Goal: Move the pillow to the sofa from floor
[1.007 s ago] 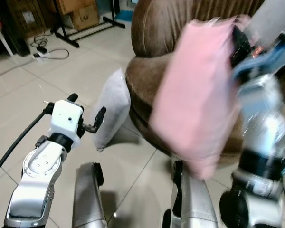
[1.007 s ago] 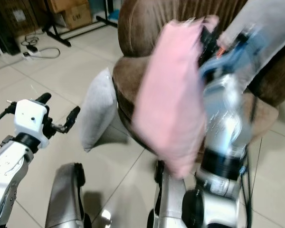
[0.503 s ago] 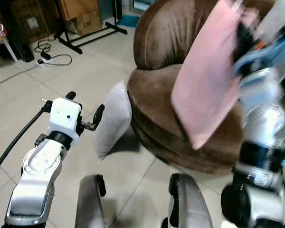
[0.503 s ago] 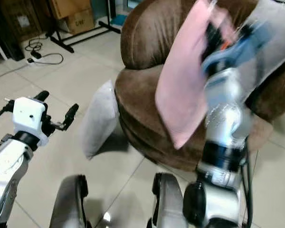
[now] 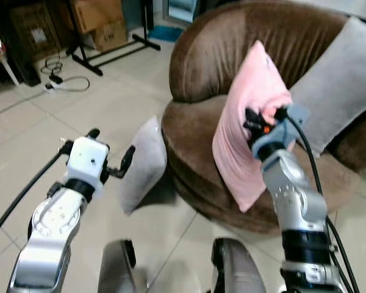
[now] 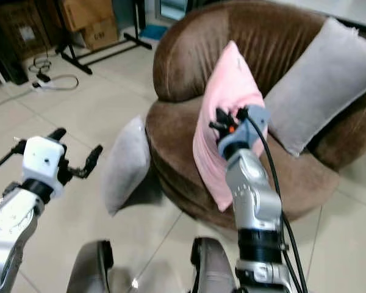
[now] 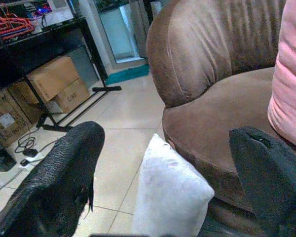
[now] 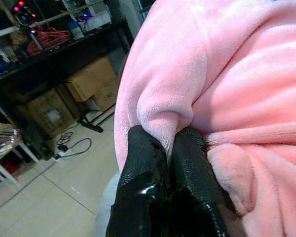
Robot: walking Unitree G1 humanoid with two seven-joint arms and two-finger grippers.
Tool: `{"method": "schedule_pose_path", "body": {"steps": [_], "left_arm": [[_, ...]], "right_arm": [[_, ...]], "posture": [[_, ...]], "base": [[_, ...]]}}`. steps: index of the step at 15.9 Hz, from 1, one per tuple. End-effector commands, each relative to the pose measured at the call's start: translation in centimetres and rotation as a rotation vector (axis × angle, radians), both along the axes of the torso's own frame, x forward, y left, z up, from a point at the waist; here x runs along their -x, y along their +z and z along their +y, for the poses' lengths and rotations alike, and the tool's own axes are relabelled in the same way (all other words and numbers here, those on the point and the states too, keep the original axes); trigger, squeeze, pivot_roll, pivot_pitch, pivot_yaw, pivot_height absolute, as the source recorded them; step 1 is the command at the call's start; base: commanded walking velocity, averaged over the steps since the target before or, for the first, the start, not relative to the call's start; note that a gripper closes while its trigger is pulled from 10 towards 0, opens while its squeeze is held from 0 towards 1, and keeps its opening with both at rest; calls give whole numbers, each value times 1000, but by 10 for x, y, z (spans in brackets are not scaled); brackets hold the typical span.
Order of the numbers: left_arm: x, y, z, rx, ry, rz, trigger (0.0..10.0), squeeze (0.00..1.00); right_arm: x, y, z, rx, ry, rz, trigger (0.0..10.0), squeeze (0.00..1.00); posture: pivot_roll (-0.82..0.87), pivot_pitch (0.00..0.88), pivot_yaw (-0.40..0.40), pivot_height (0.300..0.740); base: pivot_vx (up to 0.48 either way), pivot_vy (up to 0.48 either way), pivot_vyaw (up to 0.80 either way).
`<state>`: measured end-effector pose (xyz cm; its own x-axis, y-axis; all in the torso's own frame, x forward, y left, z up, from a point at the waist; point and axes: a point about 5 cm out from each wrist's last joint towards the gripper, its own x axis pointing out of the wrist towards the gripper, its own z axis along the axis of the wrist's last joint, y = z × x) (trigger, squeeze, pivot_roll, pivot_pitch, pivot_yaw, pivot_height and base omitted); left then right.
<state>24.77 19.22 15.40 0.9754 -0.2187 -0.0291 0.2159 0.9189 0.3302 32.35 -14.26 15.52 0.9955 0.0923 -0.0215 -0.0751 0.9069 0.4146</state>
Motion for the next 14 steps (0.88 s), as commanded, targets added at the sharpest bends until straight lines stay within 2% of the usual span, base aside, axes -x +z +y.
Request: {"method": "schedule_pose_path", "body": {"steps": [1,5,8,14], "left_arm": [[0,0,-1,-7,-4,-2,10000,0],[3,-11,-4,-14,-8,39,10000,0],[1,-11,-4,-46,-20,32,10000,0],[0,-14,-8,26,-10,68,10000,0]], "right_arm": [[2,-9,-3,30,-13,39,10000,0],[10,-17,-6,38,-27,71,10000,0],[11,-16,-5,26,-27,66,10000,0],[12,-18,-6,35,-32,69,10000,0]], "posture": [[-63,0,-66,640],[-68,0,-63,670],[-71,0,-61,690],[-72,0,-59,735]], "base": [[0,0,0],[0,0,0],[0,0,0],[0,0,0]]}}
